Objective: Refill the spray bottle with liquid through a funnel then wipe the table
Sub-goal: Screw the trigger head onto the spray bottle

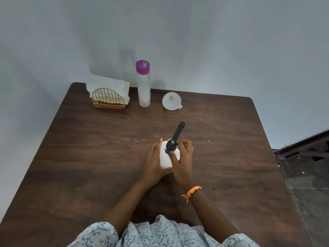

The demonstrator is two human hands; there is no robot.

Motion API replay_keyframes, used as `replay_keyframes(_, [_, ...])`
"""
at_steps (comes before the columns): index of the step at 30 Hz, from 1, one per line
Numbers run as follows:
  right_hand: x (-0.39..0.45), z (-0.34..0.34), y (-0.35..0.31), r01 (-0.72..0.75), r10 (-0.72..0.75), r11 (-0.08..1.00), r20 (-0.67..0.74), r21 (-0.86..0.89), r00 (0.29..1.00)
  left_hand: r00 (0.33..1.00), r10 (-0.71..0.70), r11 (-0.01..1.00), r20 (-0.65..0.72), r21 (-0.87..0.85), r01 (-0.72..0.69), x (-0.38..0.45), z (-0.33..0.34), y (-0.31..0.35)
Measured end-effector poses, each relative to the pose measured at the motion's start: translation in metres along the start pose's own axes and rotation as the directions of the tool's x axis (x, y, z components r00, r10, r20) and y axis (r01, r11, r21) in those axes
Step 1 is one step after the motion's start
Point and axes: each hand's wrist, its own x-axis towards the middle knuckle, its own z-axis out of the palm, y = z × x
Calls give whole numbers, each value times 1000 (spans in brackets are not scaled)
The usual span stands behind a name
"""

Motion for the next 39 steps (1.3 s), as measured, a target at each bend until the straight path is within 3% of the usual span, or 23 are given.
replay_keyframes(5, [7,-25,-6,-2,-26,987,170,160,985,988,-51,995,143,-75,62,-3,-18,-5])
replay_keyframes(9, [3,-41,-19,-44,-58,943,293,329,954,950,80,980,302,-198,-20,-13,-19,-1])
replay_keyframes(10, [0,-43,-21,-50,-64,932,298,359,952,948,116,975,296,-214,-53,-17,-16,1])
replay_keyframes(12, [-3,-45,-24,-93,-28,911,286,401,958,971,26,983,239,-182,18,-30,-15,8])
replay_keyframes(15, [-5,-44,-26,-184,52,860,278,475,959,992,36,988,120,-154,-18,-52,-12,8])
replay_keyframes(20, [0,-24,-28,-236,188,883,156,406,970,999,-8,994,33,-111,11,-65,-7,17])
replay_keyframes(22, [3,-16,-30,-265,212,870,170,415,962,998,-43,994,49,-103,48,-70,-12,19])
replay_keyframes(24, [5,-8,-31,-296,211,871,245,393,946,982,-106,976,156,-174,133,-72,-22,10])
replay_keyframes(26, [5,3,-34,-314,189,891,359,330,914,950,-151,928,272,-292,231,-78,-38,-2])
replay_keyframes(27, [4,10,-35,-322,179,902,433,286,884,946,-188,904,265,-330,272,-82,-46,-8])
replay_keyframes(29, [4,24,-39,-379,196,903,591,201,782,947,-299,842,118,-434,320,-90,-61,-17])
replay_keyframes(31, [3,38,-44,-499,263,853,699,154,666,885,-460,753,-71,-559,347,-96,-71,-28])
replay_keyframes(33, [3,52,-46,-571,315,814,746,106,587,787,-578,690,-214,-643,332,-99,-79,-36])
replay_keyframes(35, [4,67,-48,-592,347,803,753,70,560,717,-640,649,-277,-694,311,-99,-83,-41])
replay_keyframes(39, [11,84,-49,-621,434,783,737,-24,518,690,-670,602,-273,-744,290,-98,-76,-44])
